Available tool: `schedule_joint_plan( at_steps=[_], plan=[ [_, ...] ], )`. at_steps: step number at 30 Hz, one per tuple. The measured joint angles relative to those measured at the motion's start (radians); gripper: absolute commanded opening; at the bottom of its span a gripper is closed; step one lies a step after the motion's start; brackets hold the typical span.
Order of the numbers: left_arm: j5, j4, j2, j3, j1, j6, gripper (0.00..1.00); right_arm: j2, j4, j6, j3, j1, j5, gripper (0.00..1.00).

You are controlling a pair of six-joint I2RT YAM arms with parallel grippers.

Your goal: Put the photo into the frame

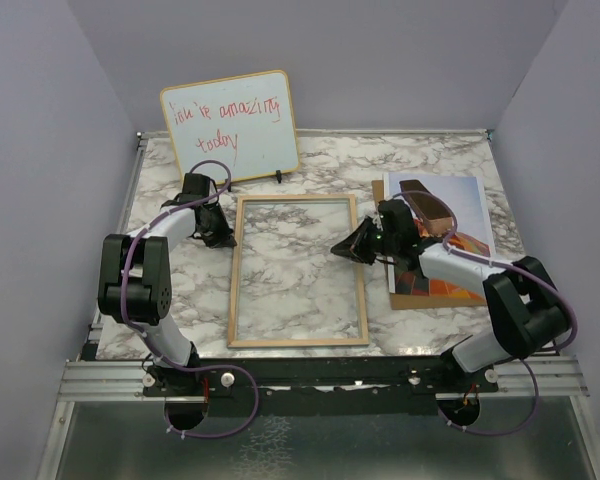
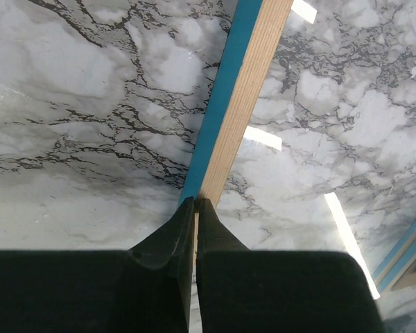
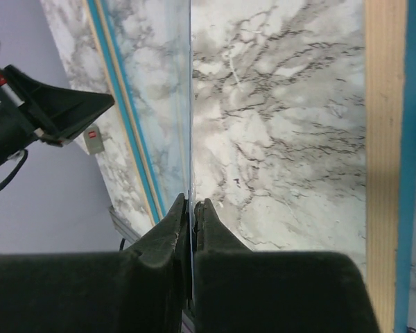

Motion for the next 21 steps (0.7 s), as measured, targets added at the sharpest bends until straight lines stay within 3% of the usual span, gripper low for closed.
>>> schedule_joint_plan(
  at_steps=[21],
  plan=[
    [0.024,0.003,0.009,0.0,0.009,-0.011,0.0,-0.083,0.404,0.002,-0.115,0.0,-0.145,0.0]
  ],
)
